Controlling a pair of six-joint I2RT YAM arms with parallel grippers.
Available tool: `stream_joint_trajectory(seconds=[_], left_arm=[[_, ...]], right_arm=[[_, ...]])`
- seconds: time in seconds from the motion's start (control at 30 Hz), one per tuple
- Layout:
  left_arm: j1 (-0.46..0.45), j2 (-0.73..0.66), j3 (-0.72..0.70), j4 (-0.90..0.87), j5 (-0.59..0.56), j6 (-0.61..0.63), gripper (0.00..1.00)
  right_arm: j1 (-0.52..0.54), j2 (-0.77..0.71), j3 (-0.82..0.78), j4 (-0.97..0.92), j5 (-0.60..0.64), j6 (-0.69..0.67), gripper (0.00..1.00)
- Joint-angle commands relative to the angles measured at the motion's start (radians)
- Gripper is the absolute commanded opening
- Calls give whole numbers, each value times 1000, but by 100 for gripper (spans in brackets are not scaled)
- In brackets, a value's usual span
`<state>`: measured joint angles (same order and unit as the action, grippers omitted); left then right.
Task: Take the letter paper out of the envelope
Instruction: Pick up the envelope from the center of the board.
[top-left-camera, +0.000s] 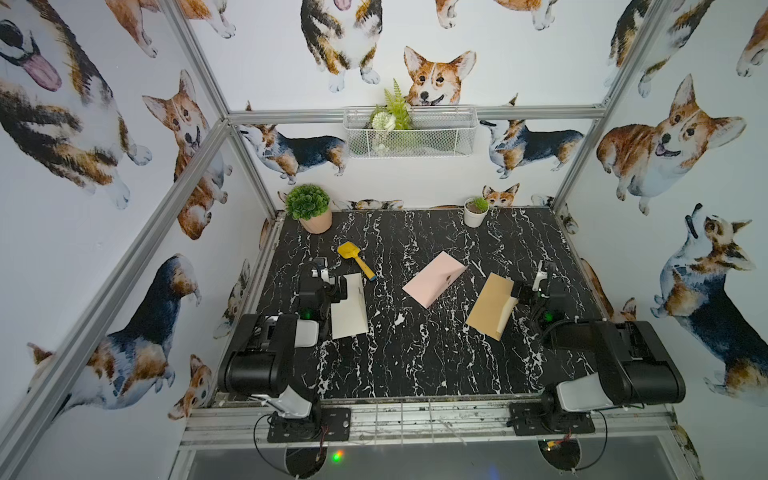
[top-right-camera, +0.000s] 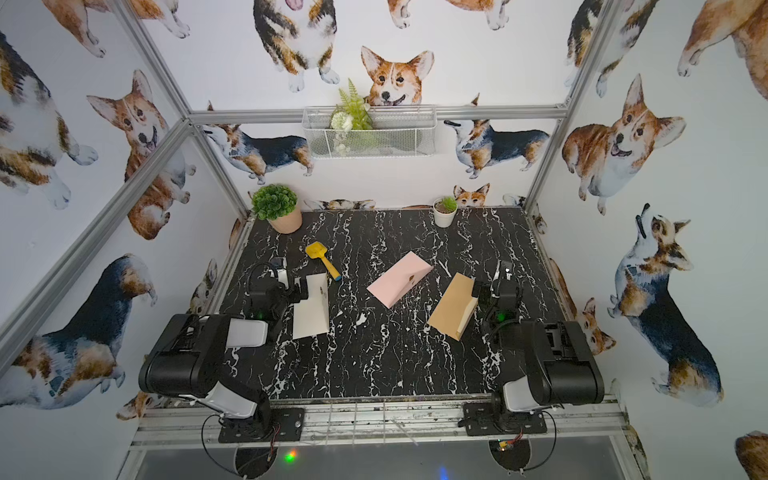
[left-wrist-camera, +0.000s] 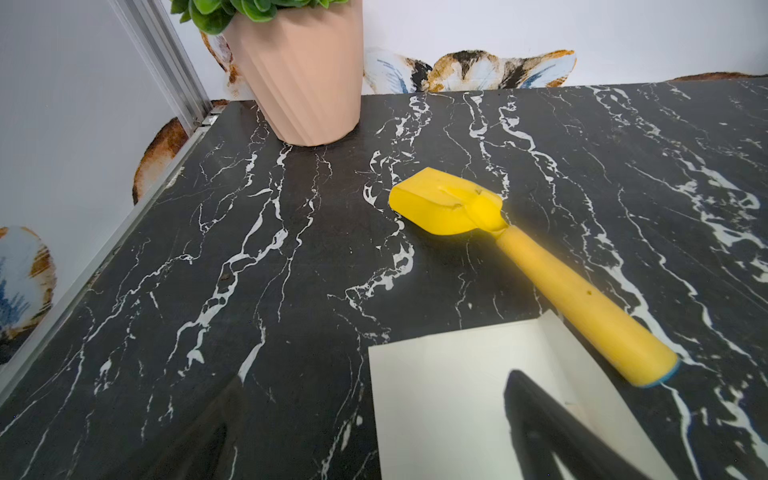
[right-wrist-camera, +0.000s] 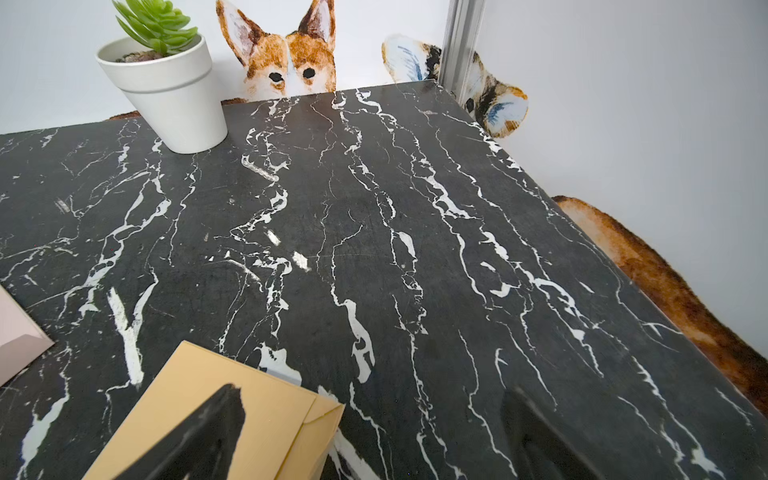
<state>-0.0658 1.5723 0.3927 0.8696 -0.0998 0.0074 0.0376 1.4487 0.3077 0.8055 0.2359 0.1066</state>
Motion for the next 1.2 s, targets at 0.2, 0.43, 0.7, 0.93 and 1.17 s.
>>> stream_joint_trajectory(seconds=[0.2,0.43,0.7,0.93,1.17], left_arm=[[11,-3,3,30,25,5,100],[11,-3,2,35,24,8,100],[9,-2,-2,42,23,9,100],[9,-5,-11,53,40,17,100],[9,-4,-8,48,35,15,100]], right_arm=[[-9,5,28,11,-174,-58,100],[-15,3,25,13,-179,-59,100],[-15,3,25,12,-179,-59,100],[-13,0,20,19,-171,-53,100],[26,-14,-15,83,-26,-35,98]])
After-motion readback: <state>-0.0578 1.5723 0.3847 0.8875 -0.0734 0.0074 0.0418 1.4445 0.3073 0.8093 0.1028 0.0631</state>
